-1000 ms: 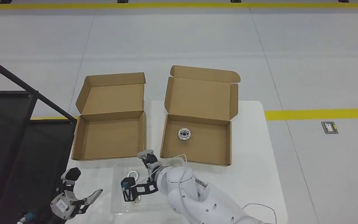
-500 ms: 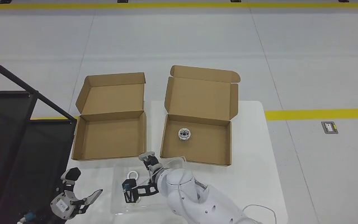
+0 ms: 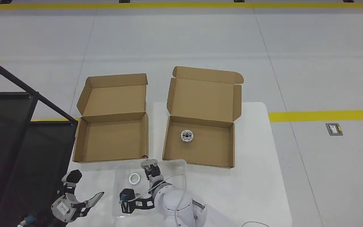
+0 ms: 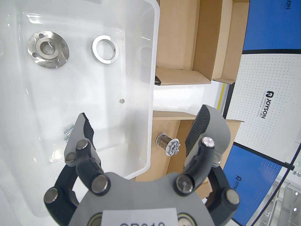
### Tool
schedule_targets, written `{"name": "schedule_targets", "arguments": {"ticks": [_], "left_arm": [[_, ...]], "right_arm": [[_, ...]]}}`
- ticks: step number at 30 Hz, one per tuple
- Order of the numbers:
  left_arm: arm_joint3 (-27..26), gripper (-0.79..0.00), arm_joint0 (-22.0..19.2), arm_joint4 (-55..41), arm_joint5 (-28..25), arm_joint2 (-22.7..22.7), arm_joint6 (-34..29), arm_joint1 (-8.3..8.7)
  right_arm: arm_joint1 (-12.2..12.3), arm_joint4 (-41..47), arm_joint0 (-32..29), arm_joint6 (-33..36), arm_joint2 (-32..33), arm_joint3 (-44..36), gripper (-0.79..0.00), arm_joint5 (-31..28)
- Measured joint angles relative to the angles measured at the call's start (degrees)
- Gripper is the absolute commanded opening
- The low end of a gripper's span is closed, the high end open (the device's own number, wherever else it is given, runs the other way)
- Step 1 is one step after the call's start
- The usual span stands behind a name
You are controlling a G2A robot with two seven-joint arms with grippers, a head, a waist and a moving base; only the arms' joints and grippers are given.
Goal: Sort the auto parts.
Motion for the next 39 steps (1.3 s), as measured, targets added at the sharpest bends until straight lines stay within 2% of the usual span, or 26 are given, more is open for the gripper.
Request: {"name": "schedule_targets", "arguments": {"ticks": [5,22,32,39], "left_arm": [[0.0,0.0,0.0,0.0,0.0,0.0,0.0,0.0],[0.0,0.0,0.0,0.0,0.0,0.0,0.0,0.0],[0.0,0.0,0.0,0.0,0.0,0.0,0.0,0.0],[0.0,0.0,0.0,0.0,0.0,0.0,0.0,0.0]], "right_arm": [[1.25,-2.52,-2.69,-5.37,1.58,-2.71,0.0,-2.18],[1.3,-2.57,-2.85,-5.45,1.78,-2.73,0.0,-2.13],[2.09,-8.12,-6.74,-8.8,2.47,-5.83,0.0,-0.59],[2.59,-9.66,-8.74,-11.09,3.98,-6.83,0.0,-1.74]]}}
